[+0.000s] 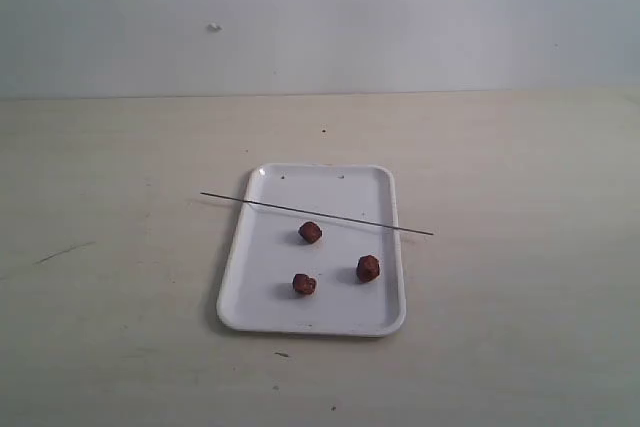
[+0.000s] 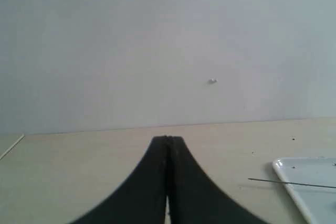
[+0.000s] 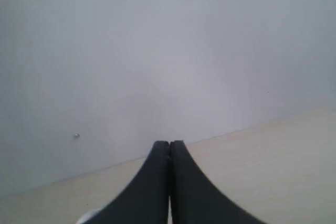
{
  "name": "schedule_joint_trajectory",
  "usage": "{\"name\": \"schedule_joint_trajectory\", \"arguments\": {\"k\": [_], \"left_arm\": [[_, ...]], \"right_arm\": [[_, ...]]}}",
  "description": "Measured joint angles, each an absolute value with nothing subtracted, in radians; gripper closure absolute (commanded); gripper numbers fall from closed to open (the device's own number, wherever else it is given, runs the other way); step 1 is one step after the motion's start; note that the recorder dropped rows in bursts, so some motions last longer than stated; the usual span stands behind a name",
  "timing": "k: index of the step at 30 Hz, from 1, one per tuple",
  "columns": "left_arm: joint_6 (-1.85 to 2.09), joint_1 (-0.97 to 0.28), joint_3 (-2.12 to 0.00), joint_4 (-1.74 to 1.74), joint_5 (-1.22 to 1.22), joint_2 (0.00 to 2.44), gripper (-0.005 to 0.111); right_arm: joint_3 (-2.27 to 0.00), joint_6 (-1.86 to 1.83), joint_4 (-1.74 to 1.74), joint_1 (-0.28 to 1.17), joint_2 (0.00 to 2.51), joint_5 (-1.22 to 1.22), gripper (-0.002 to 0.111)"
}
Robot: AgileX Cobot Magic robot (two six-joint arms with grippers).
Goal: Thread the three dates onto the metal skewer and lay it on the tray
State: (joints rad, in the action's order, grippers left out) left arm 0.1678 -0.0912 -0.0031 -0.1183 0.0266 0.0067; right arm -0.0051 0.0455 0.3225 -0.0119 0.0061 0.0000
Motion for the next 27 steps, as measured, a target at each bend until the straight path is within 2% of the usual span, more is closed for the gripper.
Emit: {"name": "schedule_joint_trajectory", "arguments": {"k": [8, 13, 19, 27], "left_arm": [[0.178, -0.091, -0.003, -0.116, 0.008, 0.007, 0.106], [0.163, -0.091, -0.002, -0.118, -0.035, 0.007, 0.106], [-0.049, -0.091, -0.002, -0.196, -0.151, 0.007, 0.106], [-0.336, -0.091, -0.001, -0.232, -0.188, 0.007, 0.106]], "right_arm": [[-0.005, 0.475, 0.455, -0.012, 0.006, -0.060, 0.108], [-0.005, 0.554, 0.496, -0.012, 0.006, -0.070, 0.108], [-0.005, 0.688, 0.609, -0.012, 0.006, -0.116, 0.108], [-0.005, 0.493, 0.623, -0.012, 0.006, -0.158, 0.108]]}}
